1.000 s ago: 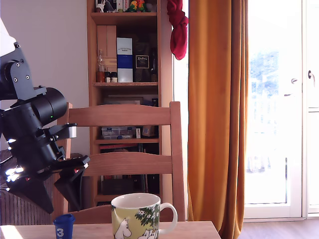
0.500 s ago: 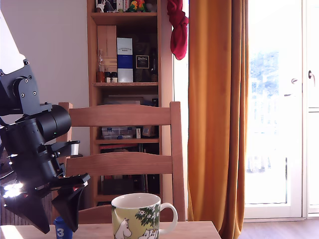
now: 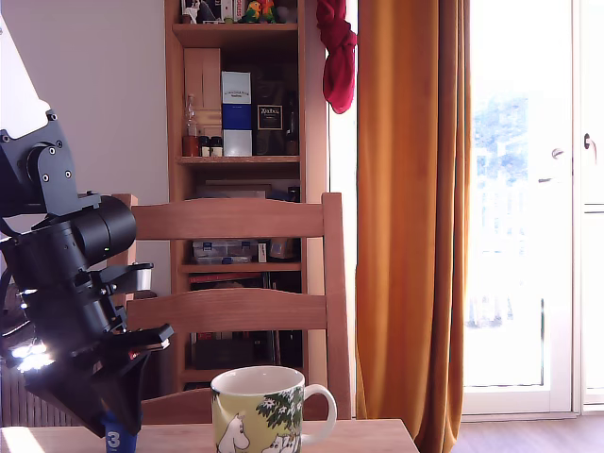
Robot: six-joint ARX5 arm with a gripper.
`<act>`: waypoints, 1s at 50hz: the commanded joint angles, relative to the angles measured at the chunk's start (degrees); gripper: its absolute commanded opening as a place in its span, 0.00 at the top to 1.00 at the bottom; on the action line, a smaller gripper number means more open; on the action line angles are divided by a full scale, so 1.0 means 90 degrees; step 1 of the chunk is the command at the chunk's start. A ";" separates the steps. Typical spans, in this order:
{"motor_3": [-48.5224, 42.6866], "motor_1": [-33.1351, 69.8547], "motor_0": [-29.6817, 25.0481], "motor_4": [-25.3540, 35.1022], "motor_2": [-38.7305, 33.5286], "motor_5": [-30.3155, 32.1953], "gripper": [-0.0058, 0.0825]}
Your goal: Pick the blue coffee capsule and place it inside the green coffee cup
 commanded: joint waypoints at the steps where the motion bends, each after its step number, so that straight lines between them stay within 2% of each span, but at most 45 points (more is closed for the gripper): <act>1: -0.0005 0.0124 -0.0019 0.0061 0.0141 0.0027 0.67; 10: -0.0333 0.0029 -0.0019 0.0355 0.0503 0.0027 0.67; 25: -0.0656 -0.0680 -0.0187 0.1433 0.0816 -0.0126 0.67; 40: -0.0699 -0.1134 -0.0651 0.1770 0.0855 -0.0287 0.67; 50: -0.0792 -0.1132 -0.1110 0.1763 0.0855 -0.0357 0.67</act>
